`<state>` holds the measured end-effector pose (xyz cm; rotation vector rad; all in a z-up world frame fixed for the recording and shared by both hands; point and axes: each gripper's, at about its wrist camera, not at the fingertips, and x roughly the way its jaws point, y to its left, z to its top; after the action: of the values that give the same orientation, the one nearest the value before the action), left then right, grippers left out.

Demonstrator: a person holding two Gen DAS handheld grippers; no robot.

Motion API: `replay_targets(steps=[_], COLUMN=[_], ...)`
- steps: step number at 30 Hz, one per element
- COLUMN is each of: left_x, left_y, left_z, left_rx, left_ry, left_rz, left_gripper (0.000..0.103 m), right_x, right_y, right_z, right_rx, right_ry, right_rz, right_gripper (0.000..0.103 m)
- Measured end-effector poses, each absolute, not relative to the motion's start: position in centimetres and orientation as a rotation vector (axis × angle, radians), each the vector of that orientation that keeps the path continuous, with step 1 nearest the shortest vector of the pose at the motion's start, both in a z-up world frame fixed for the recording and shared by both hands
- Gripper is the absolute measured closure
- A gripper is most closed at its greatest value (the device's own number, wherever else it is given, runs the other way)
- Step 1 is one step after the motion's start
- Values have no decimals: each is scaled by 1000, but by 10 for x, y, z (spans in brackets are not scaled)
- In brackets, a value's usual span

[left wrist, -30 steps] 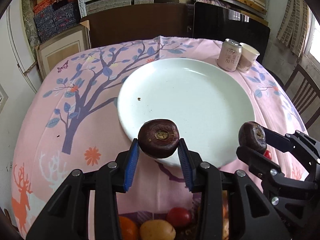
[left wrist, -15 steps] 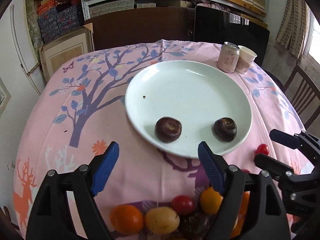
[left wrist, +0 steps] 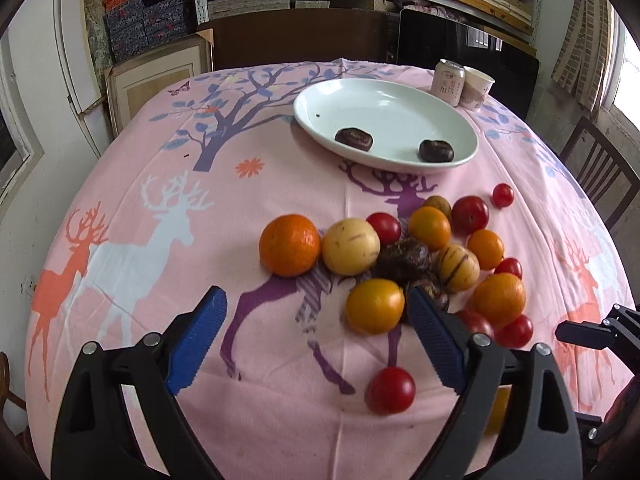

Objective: Organize fruits
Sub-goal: 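Grasp a red tomato with the left tool while the right tool grasps a yellow-orange tomato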

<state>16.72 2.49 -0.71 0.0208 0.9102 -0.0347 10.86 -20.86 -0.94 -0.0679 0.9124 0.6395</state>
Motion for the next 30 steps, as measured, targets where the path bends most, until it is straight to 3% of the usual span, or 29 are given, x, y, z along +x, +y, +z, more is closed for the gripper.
replay_targets(steps=[10,11,12,20,22,23,25,26,30], left_x=[139,139,138,135,137,139,139,138,137], left_y=[29,28,28,4,-2,-4,-7,-10,-18], left_z=[-28,-28,-29,-38,-44,-49,-50,-50,-47], left_rx=[9,5,4,50,68,62,63,67,89], left_ry=[965,969,973,991,1003,1023,1008,1006,1010], left_rz=[-29,-30,-31,-93,-99,-112,-122,-151,-166], left_gripper=[13,13,13,14,32,46,55,72,77], right_x=[96,97,98,95,96,96,98,99,105], right_y=[-176,-172,-170,-192,-203,-209,-217,-221,-237], right_z=[-29,-33,-38,-36,-34,-33,-32,-31,-25], right_rx=[-161,-183,-195,-138,-117,-109,-102,-98,-69], right_ry=[961,969,983,949,944,943,939,936,914], right_rz=[628,611,606,588,566,557,539,531,501], right_gripper=[33,45,65,66,66,66,66,66,66])
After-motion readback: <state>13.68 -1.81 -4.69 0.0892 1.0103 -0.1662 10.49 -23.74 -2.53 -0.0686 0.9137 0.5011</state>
